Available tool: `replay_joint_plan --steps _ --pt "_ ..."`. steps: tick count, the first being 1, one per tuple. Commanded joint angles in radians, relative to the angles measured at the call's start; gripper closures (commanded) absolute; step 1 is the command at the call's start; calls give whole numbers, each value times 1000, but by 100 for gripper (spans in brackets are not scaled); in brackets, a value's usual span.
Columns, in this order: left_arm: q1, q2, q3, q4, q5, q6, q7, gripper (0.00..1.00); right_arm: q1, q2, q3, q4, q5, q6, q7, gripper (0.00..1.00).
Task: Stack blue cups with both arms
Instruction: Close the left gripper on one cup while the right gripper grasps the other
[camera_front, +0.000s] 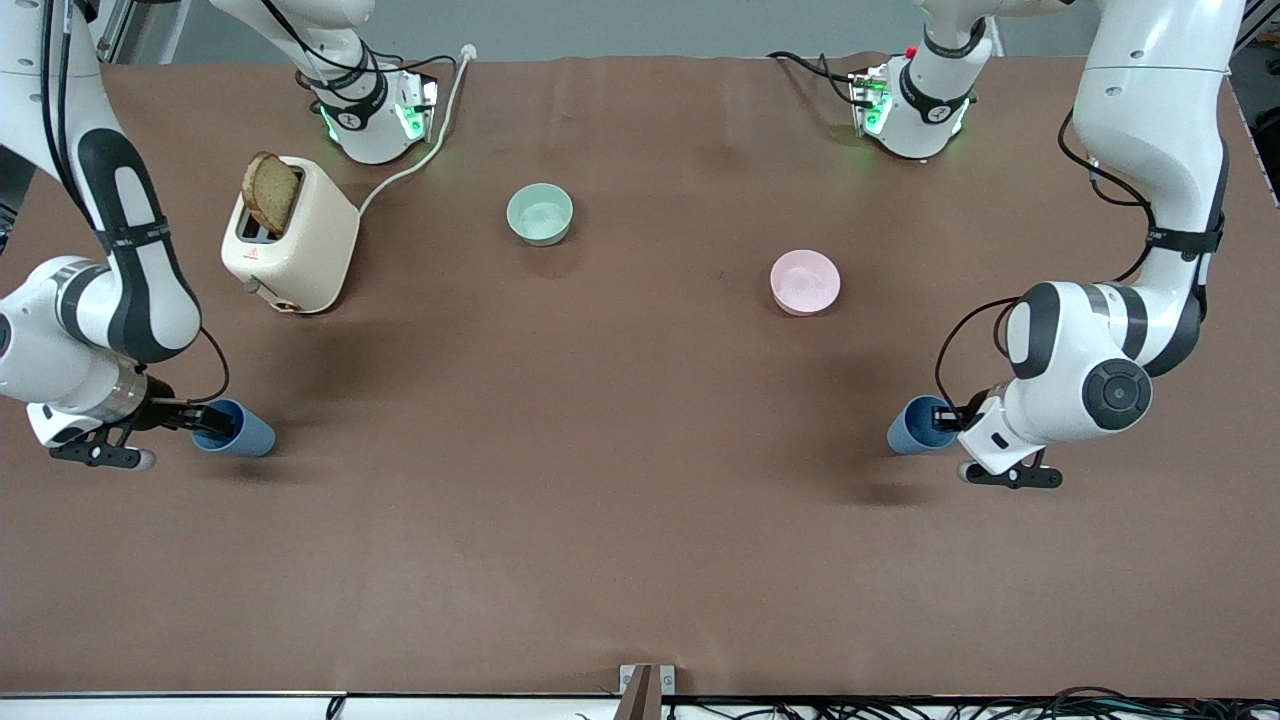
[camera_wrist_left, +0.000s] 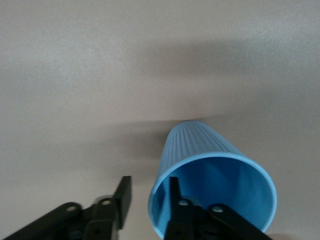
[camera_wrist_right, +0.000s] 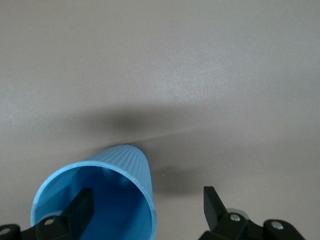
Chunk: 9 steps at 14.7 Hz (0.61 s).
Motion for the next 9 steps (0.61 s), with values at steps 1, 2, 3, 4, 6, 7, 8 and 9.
replay_joint_plan --steps 1,2,3,4,6,7,8,9 --pt "4 -7 -6 8 10 -35 16 99 -8 -6 7 -7 16 6 -17 3" --pt "4 -12 -4 11 10 -35 14 99 -8 -6 7 -7 16 6 -17 3" --pt "4 -15 -6 17 12 -35 14 99 -8 -6 7 -7 16 6 -17 3" --pt "6 -22 -6 34 10 -37 10 99 -9 -6 7 -7 17 5 -17 3" --pt "9 -56 -12 72 12 -49 13 99 -6 -8 7 -7 17 2 -20 32" --pt "4 -64 -38 115 12 -87 13 99 -6 -8 7 -7 17 2 -28 61" --pt "1 -62 -71 174 12 -139 11 99 -8 -8 7 -7 17 2 -31 76" --pt "-6 -56 -111 230 13 -193 11 99 -8 -9 7 -5 17 -1 -31 83"
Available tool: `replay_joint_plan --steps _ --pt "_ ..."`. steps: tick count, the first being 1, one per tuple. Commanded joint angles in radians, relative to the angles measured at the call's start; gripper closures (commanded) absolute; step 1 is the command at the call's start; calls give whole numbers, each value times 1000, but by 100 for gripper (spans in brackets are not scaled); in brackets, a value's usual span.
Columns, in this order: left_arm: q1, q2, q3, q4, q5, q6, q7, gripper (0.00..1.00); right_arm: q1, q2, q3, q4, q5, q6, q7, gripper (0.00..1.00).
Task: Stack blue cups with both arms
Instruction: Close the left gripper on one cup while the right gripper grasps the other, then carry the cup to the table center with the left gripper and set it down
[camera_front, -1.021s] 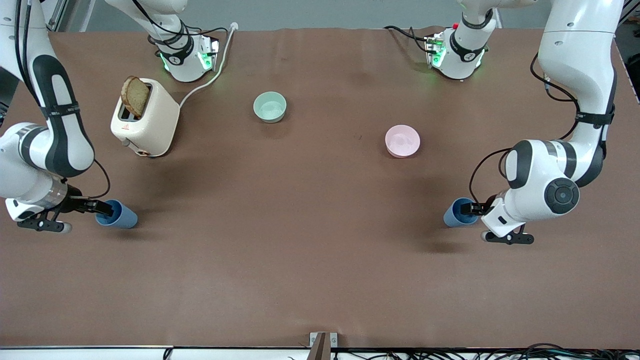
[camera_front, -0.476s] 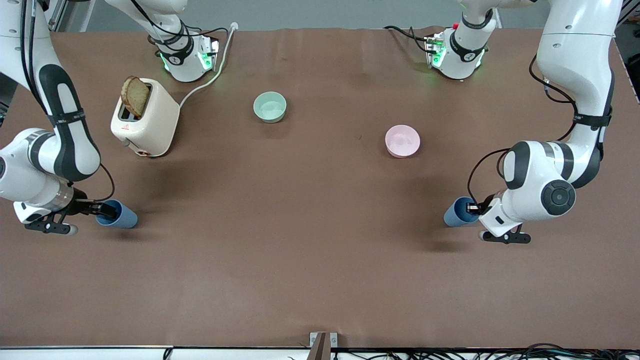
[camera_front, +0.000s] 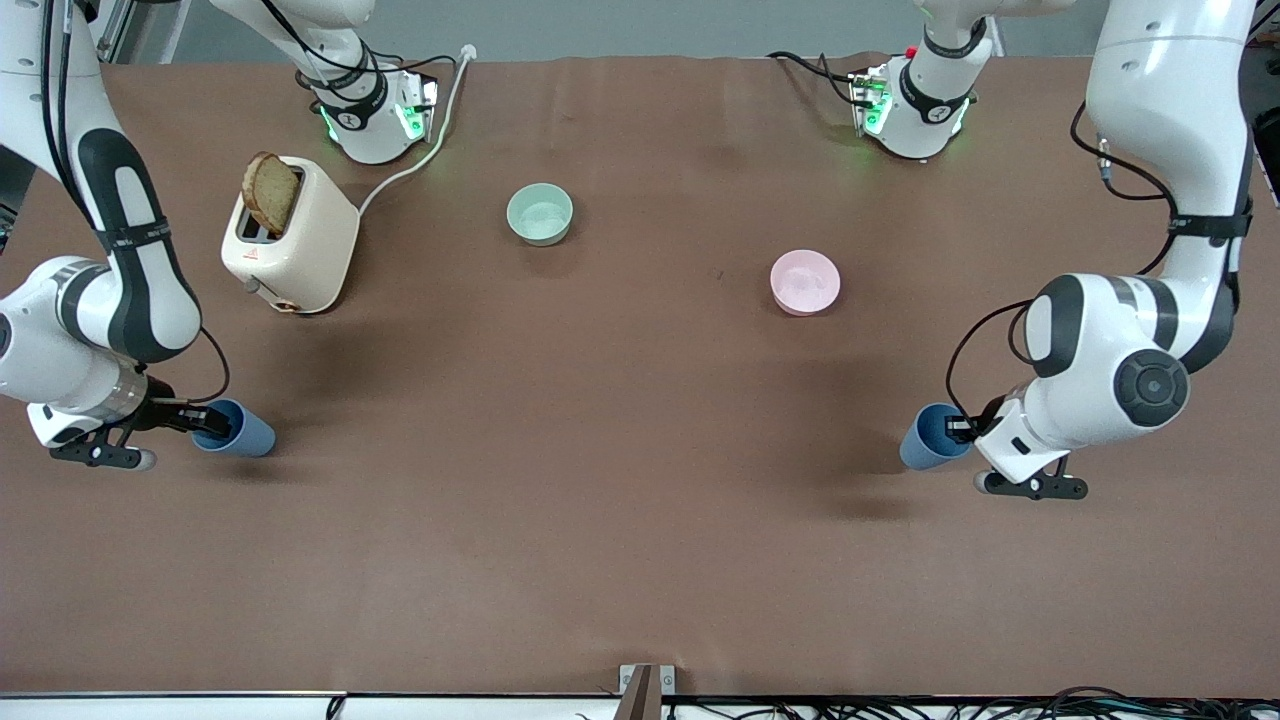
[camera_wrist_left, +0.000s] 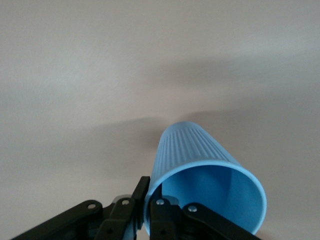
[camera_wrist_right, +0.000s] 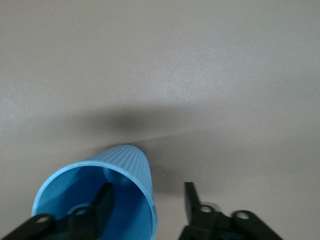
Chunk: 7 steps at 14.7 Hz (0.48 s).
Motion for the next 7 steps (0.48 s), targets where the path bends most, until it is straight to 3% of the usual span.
replay_joint_plan --steps 1,4,7 --pt "-24 -1 -97 139 12 -129 9 99 -8 -9 7 -6 17 -3 -22 85" --pt "-137 70 -157 214 4 -125 9 99 -6 -17 7 -1 17 -27 -19 94" --pt "-324 169 -120 313 10 -117 -2 99 -5 -54 5 36 17 -111 -14 96"
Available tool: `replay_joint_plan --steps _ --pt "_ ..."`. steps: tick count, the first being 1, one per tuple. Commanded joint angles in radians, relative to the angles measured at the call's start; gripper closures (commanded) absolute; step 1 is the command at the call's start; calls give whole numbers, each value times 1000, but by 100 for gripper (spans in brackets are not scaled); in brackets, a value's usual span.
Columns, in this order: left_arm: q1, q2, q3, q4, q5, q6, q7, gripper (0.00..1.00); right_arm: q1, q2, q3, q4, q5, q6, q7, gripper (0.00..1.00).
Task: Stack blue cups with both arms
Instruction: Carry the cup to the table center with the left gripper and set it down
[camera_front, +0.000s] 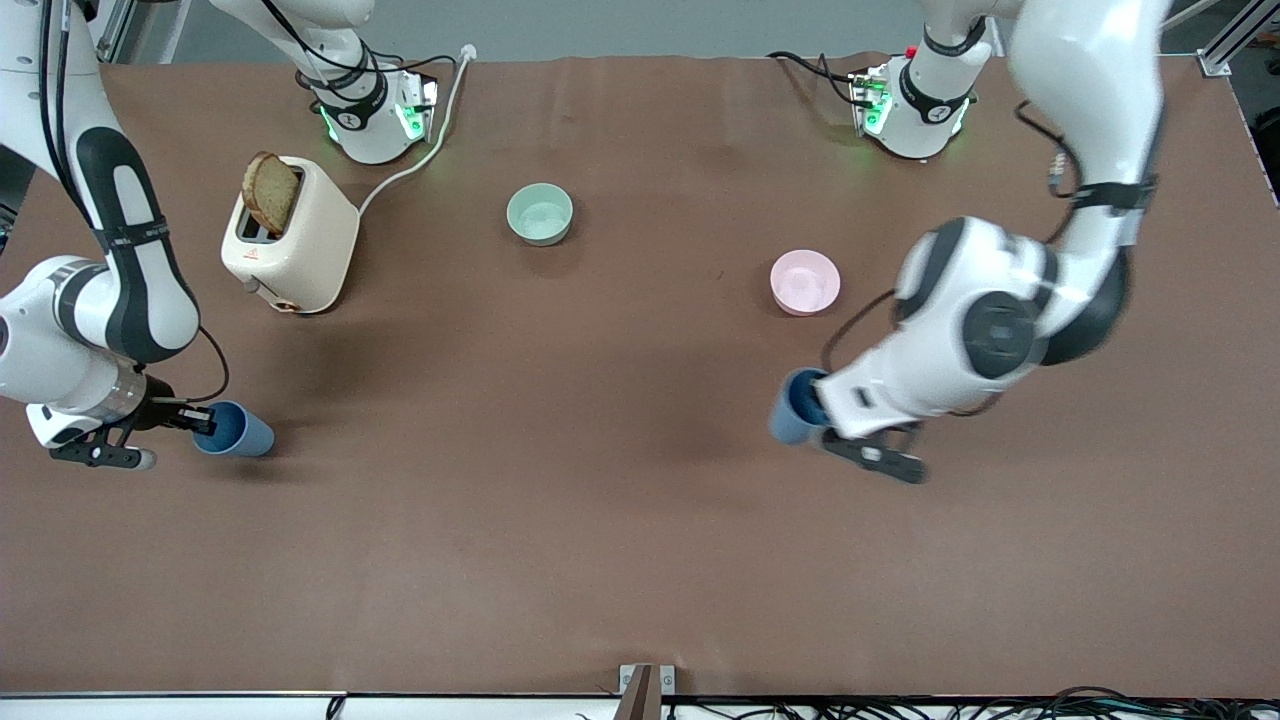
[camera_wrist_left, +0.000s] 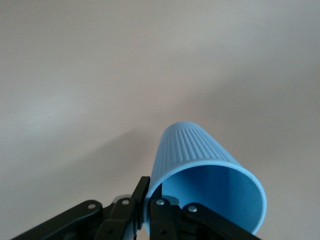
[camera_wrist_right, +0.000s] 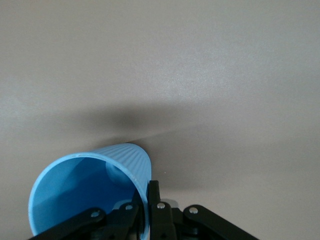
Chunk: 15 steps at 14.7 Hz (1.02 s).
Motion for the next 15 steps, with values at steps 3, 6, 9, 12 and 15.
replay_joint_plan --steps 3,6,9,12,15 --pt "-180 137 49 151 12 40 23 99 -7 -77 5 95 17 -226 -8 96" --pt "-231 171 49 151 24 100 120 99 -4 -157 5 107 17 -323 -4 96" --pt "-275 225 48 151 110 162 197 99 3 -246 5 107 17 -418 19 96" --pt "-314 249 48 146 162 165 211 99 23 -330 6 107 13 -492 35 96" --pt "-328 266 48 146 182 163 214 99 26 -407 6 107 8 -553 39 96"
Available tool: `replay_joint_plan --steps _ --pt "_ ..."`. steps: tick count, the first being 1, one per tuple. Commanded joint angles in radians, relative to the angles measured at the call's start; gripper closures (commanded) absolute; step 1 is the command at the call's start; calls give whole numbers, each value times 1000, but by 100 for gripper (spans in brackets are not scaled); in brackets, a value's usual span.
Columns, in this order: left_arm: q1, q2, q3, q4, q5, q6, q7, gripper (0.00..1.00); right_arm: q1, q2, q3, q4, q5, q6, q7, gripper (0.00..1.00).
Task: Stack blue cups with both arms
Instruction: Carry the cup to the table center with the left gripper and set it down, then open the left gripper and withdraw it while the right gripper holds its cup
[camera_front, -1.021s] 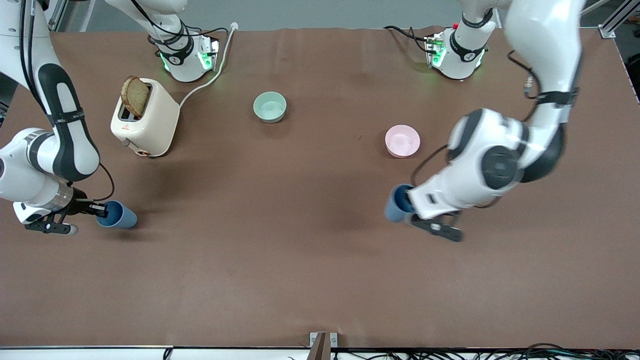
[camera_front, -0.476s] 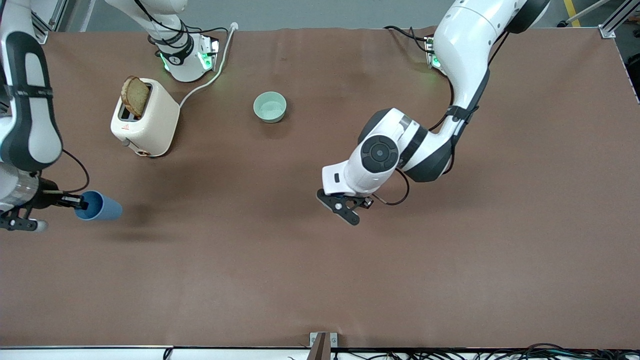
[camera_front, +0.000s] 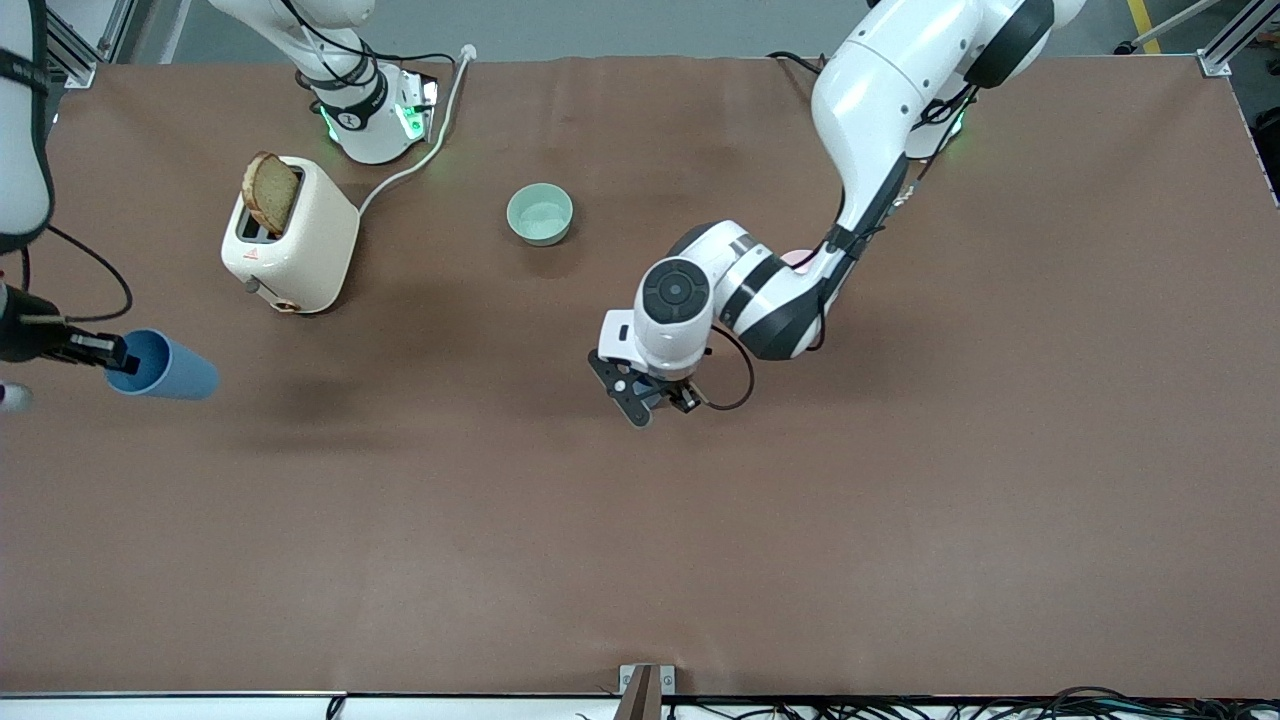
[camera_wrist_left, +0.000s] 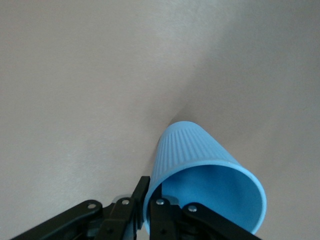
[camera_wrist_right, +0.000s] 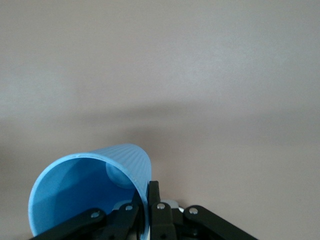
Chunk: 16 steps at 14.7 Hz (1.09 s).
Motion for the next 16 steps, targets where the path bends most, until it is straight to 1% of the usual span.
replay_joint_plan --steps 1,2,3,4,5,9,11,13,16 --pt "-14 20 9 25 20 -3 26 99 5 -93 0 -31 2 -48 18 96" --pt "-23 31 7 25 20 -1 26 93 5 -114 2 -29 2 -73 18 96" --pt "-27 29 7 25 20 -1 18 66 5 -134 2 -29 -1 -97 17 96" --pt "-27 20 7 25 17 -3 18 10 8 -159 2 -26 -3 -120 14 96" --pt "-14 2 -2 25 12 -15 20 0 13 -174 2 -20 -4 -145 13 96" --pt "35 -125 -7 28 -5 -121 18 0 34 -180 2 66 -7 -244 18 96" --pt "122 -191 1 28 -60 -135 18 0 39 -173 2 113 -9 -268 18 96" --pt "234 -241 -2 27 -69 -146 17 0 49 -173 2 152 -10 -271 26 96" --pt "352 -271 5 28 -68 -228 -20 0 88 -167 2 182 -10 -295 102 96"
